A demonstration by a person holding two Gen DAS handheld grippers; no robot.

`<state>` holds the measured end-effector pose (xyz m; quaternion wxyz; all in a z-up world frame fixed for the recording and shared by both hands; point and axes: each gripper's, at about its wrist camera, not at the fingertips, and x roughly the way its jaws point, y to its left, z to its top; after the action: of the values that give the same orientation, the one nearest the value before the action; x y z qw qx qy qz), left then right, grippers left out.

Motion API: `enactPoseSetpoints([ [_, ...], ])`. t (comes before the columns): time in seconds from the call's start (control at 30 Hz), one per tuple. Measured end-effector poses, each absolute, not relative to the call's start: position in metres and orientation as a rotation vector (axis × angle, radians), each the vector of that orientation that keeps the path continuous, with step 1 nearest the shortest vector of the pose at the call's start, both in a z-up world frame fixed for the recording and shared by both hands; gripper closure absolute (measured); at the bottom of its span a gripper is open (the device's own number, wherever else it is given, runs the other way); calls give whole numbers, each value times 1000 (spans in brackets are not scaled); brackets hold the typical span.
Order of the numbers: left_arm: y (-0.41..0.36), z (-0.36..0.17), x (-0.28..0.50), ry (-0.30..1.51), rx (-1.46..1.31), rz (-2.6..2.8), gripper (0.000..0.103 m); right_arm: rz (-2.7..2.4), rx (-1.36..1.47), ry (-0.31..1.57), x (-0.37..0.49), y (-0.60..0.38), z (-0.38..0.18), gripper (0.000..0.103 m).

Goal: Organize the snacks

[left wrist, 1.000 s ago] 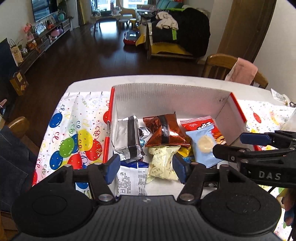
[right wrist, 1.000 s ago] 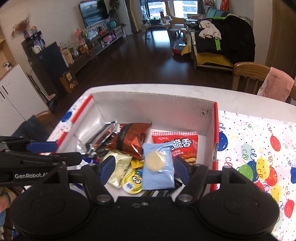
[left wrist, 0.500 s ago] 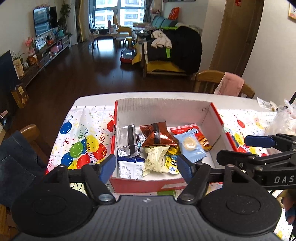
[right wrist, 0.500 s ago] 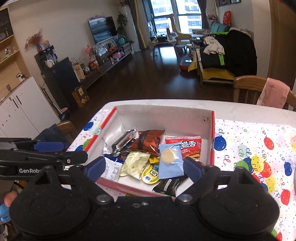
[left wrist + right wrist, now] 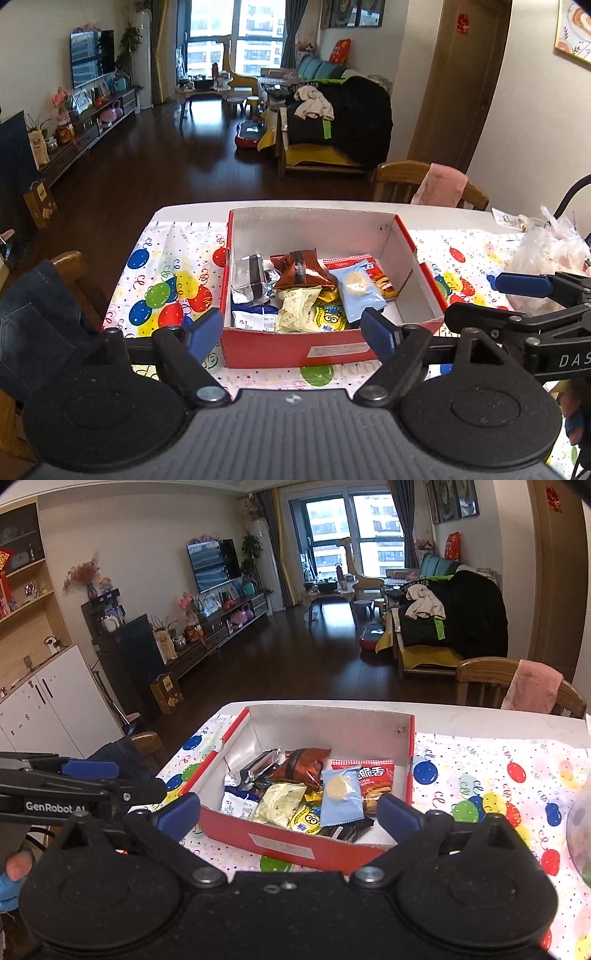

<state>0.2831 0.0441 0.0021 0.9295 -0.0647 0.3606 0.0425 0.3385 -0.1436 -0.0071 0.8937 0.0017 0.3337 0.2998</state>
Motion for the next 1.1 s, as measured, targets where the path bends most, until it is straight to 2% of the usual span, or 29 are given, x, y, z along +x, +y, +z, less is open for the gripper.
enactPoseSetpoints([
  [0.2,39,4,269,704,-118,75,15,609,12,683,330,-150,-10,0],
  [0.27,39,4,265,701,-130,62,7,605,15,682,327,-151,-12,0],
  [0.33,40,3,261,693,-136,56,5,606,22,679,323,-154,-13,0],
  [1.1,31,-3,242,688,-128,41,5,614,13,643,300,-155,-12,0],
])
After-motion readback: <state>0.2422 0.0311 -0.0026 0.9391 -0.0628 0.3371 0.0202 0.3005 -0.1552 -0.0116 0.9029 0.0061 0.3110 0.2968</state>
